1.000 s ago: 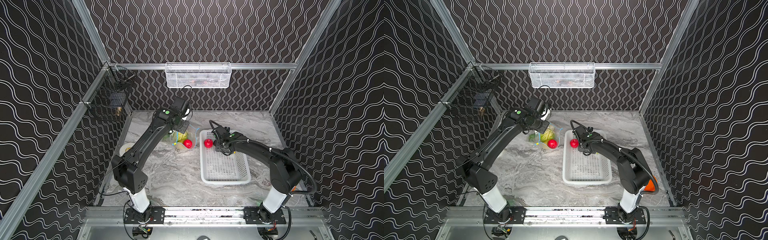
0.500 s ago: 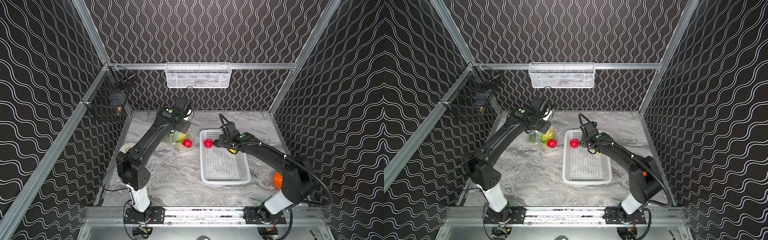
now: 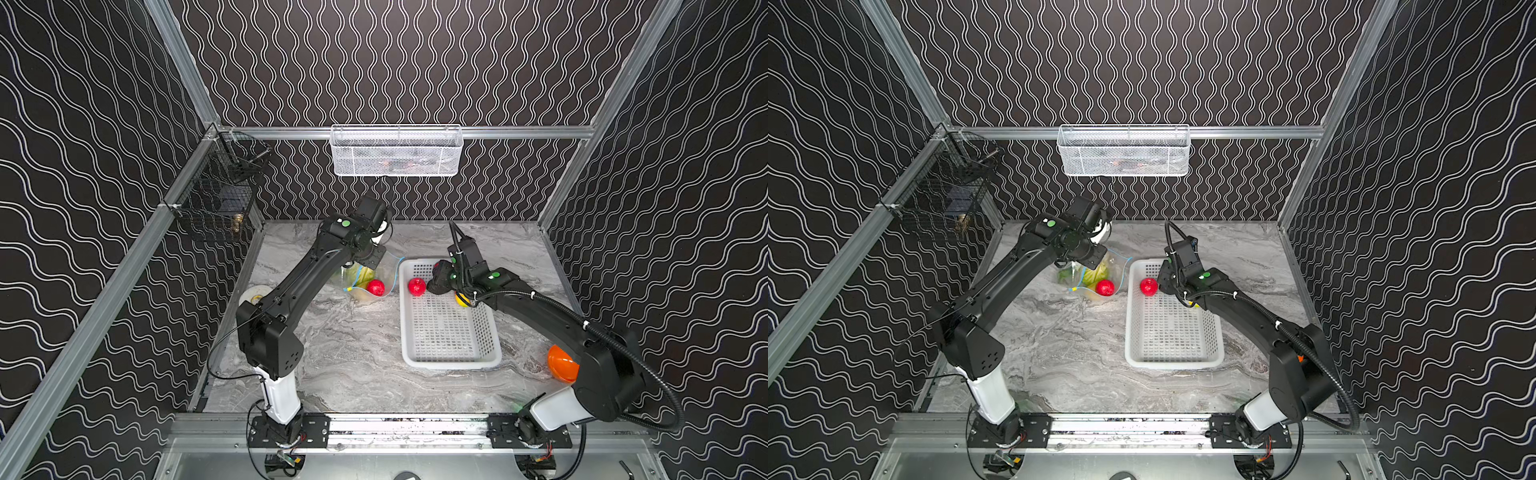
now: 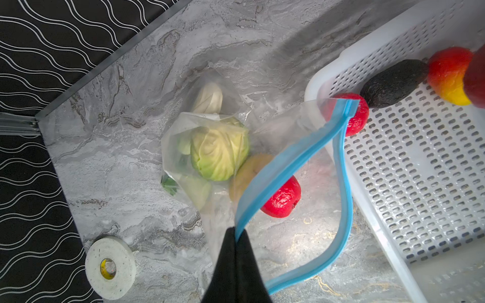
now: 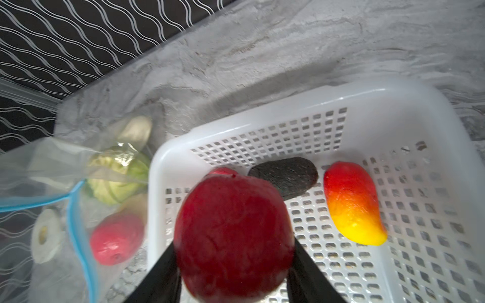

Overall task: Place the food in the zip-top bag and seal the zipper
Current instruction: 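Lift the dark red apple out of the basket with the right gripper, then carry the dark red apple over the bag opening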

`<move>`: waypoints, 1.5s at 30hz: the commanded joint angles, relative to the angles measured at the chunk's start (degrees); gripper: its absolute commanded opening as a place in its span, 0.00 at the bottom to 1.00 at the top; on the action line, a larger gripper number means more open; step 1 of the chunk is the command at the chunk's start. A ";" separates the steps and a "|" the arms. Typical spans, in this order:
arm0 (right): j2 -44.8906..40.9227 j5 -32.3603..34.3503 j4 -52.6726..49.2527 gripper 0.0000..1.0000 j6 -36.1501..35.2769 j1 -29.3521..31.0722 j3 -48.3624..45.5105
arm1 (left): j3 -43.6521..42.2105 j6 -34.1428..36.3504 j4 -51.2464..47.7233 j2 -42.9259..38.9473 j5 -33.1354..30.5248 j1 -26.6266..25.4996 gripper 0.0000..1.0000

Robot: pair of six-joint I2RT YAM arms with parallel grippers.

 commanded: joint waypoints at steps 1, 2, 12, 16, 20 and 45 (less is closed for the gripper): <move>-1.20 -1.23 2.98 0.43 -0.47 0.07 0.17 | 0.02 -0.43 -0.13 -0.55 -0.63 0.03 0.00; -1.51 -1.43 3.42 0.43 -0.56 0.07 0.06 | 0.44 -0.42 -0.43 -0.42 -0.97 -0.02 0.00; -5.25 -5.41 11.47 0.43 -3.09 0.09 -4.16 | -0.67 -0.50 0.51 -0.98 -1.45 0.09 0.00; -6.21 -8.53 13.93 0.42 -4.92 0.08 -4.23 | 0.16 -0.20 0.08 -0.48 -3.06 0.09 0.00; -6.91 -10.01 15.56 0.42 -4.84 0.08 -4.48 | 1.31 -0.08 -0.66 0.42 -2.79 0.08 0.00; 2.79 -15.21 27.46 0.41 -2.53 9.51 -1.01 | 0.18 0.40 -0.14 -1.65 -3.10 -0.01 0.00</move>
